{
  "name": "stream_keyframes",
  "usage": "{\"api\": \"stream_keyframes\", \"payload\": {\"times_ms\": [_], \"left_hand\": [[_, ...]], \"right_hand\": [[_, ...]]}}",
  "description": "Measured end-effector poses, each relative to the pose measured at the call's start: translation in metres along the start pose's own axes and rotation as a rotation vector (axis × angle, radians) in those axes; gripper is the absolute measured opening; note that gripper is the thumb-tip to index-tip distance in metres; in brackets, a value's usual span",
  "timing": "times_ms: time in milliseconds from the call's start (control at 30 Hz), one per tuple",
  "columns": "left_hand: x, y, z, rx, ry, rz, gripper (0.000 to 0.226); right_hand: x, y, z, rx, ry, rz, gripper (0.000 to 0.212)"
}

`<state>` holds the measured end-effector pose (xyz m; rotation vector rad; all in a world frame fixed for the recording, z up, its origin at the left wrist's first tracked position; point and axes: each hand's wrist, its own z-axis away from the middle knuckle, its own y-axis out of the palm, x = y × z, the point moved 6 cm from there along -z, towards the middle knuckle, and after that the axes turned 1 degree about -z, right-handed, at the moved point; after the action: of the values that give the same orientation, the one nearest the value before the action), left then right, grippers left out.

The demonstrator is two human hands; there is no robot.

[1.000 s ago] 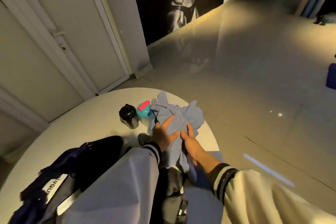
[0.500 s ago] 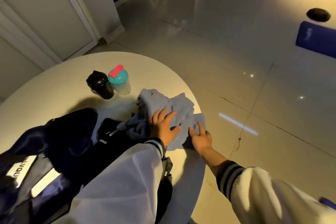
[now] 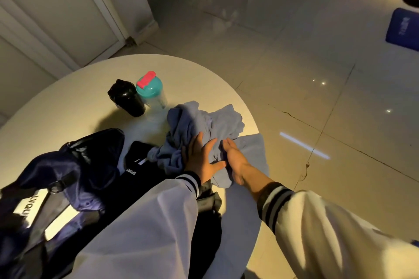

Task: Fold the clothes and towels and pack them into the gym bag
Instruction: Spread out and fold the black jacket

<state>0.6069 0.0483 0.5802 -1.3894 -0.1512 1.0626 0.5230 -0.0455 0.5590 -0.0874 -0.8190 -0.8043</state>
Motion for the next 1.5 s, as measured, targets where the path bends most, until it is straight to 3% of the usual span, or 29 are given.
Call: {"api": "stream_keyframes", "payload": {"times_ms": [67,167,233,300,500,633,700,867,933,1067,1167,1233,1333,1400,1500], "left_hand": [[-0.002,0.001,-0.001,0.013,-0.021,-0.036,0.088],[-0.012,0.013,-0.003,0.091,-0.051,-0.068,0.08],[-0.014,0.022,-0.003,0.132,-0.075,-0.073,0.08],[-0.016,0.027,-0.003,0.156,-0.076,-0.086,0.082],[-0.012,0.025,-0.004,0.145,-0.054,0.048,0.079],[-0.009,0.018,-0.003,0.11,-0.038,0.166,0.071],[-0.004,0.006,-0.004,0.038,-0.012,0.202,0.064],[0.029,-0.029,-0.012,-0.17,-0.046,-0.04,0.064],[0.041,-0.032,-0.012,-0.141,-0.104,-0.049,0.065],[0.048,-0.024,-0.003,-0.166,-0.038,0.042,0.064],[0.045,-0.016,0.0,-0.164,-0.014,0.09,0.056],[0.036,-0.015,0.005,-0.155,-0.053,0.087,0.051],[0.013,-0.023,0.02,-0.252,-0.063,0.065,0.042],[-0.002,-0.024,0.037,-0.336,-0.002,0.091,0.036],[-0.019,-0.01,0.07,-0.265,-0.002,0.163,0.032]], "right_hand": [[0.0,-0.004,-0.001,-0.004,-0.045,-0.028,0.043],[0.002,-0.054,0.002,-0.359,-0.125,0.295,0.043],[-0.013,-0.089,0.004,-0.501,0.012,0.509,0.05],[-0.031,-0.102,-0.001,-0.436,0.08,0.552,0.049],[-0.034,-0.098,-0.004,-0.49,0.019,0.693,0.046],[-0.014,-0.052,0.011,-0.262,0.053,0.243,0.034],[0.013,-0.022,0.02,-0.137,-0.014,0.031,0.029],[0.076,0.038,0.022,0.103,-0.209,-0.019,0.031],[0.078,0.055,0.012,0.083,-0.246,0.084,0.023],[0.044,0.044,-0.019,-0.156,-0.323,0.374,0.018],[0.013,0.027,-0.031,-0.095,-0.292,0.53,0.018],[0.015,0.024,-0.01,-0.067,-0.309,0.48,0.015],[0.02,0.013,0.022,-0.164,-0.339,0.394,0.036],[0.01,0.006,0.047,-0.166,-0.315,0.384,0.039],[-0.019,-0.006,0.085,-0.138,-0.258,0.402,0.039]]}}
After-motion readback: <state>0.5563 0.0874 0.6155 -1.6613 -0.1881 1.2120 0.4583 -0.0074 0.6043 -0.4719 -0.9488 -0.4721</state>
